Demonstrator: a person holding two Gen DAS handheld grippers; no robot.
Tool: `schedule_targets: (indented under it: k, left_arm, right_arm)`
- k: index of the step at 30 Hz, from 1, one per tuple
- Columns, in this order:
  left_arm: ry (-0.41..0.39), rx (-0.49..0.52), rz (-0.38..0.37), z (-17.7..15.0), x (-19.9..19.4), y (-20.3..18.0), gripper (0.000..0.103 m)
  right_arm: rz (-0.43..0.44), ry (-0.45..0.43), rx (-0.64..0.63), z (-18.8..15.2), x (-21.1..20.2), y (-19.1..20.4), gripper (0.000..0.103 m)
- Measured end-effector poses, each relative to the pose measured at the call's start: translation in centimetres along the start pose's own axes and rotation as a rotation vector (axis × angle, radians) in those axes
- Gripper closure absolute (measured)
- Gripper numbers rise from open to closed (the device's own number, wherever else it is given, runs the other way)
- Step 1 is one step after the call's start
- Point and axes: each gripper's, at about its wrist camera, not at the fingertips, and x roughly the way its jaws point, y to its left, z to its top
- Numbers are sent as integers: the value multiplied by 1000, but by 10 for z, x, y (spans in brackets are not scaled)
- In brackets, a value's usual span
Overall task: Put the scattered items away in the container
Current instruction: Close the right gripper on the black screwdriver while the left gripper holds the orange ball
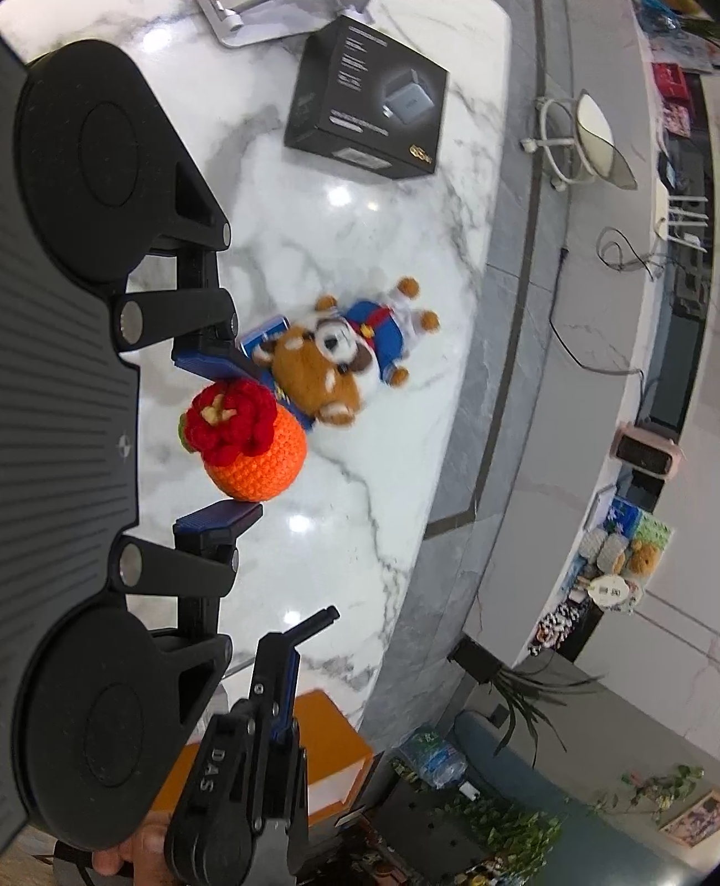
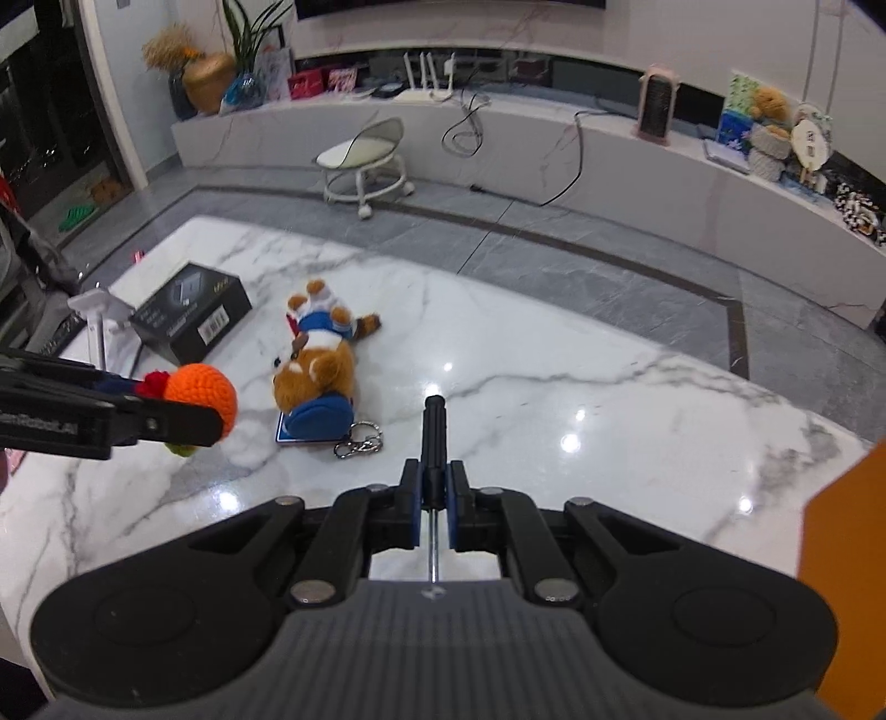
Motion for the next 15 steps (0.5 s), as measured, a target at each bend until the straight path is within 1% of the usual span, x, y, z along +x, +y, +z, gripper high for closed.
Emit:
schedule_targets:
  k: [8, 13, 15]
  left_arm:
    - [-23, 66, -9, 5, -4, -43, 50]
    - [-24, 110, -48, 6, 3, -89, 50]
    - [-16, 138, -70, 7, 9, -114, 50]
  right_arm:
    - [-49, -84, 64, -9, -56, -34, 94]
    - [-100, -150, 140, -17, -96, -73, 94]
    - [-128, -174, 178, -23, -110, -91, 94]
